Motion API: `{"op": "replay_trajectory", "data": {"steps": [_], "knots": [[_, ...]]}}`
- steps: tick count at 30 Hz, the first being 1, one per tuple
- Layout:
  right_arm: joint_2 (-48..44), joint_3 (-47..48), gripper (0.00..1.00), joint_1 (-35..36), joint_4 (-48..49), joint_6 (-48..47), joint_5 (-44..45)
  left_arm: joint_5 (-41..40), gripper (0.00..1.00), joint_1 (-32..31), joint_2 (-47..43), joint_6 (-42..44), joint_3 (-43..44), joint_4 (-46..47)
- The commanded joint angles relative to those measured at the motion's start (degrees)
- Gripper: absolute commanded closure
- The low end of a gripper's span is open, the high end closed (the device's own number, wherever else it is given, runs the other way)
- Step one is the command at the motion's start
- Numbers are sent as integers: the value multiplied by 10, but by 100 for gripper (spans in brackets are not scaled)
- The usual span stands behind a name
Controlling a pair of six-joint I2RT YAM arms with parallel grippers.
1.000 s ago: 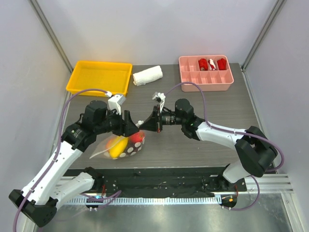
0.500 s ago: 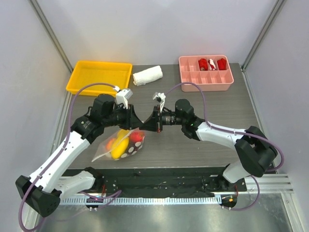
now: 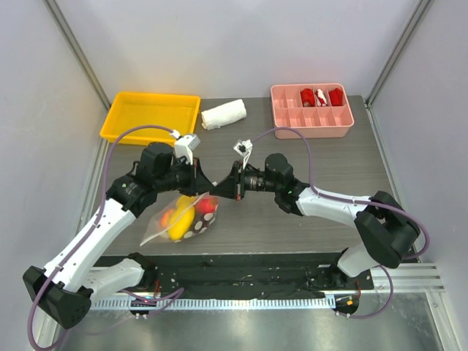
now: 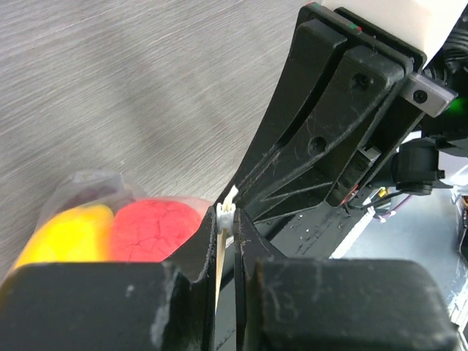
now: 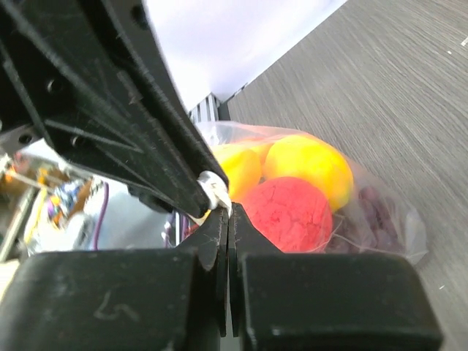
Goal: Open the zip-top bag and remove the fake food
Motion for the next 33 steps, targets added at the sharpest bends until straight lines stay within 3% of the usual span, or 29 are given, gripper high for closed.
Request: {"op": "replay_trajectory", "data": {"steps": [1,7,11,19,22,24,26,27,28,31,33], "knots": [[-18,-15,99,-4,60,77,93,-62,100,1,-21,0,23,-42],[-11,-28,99,-50,31,127,177,-172,100,1,-59,-72,24,-153],[18,2,99,-72,25,117,158,-243,100,0,-117,-159,-16,-229],[31,69,99,-72,-31,-22,120,-120,98,1,-390,-262,-110,-247],[38,90,99,-73,-47,-52,87,-77,89,0,-436,-276,-106,-236],[45,103,99,-73,-58,-69,87,-46,89,1,-455,-273,-108,-209],[53,115,99,-73,-66,-95,65,-34,78,1,-448,-263,-99,-224],[55,116,99,-72,-54,-98,41,-59,65,1,-436,-243,-89,-243],[56,111,99,-72,-37,-99,-5,-116,41,1,-424,-232,-56,-258],[57,123,98,-67,-38,-115,-45,-165,29,1,-350,-179,3,-261],[53,125,99,-65,-55,-128,-51,-183,30,1,-286,-150,23,-232]]}}
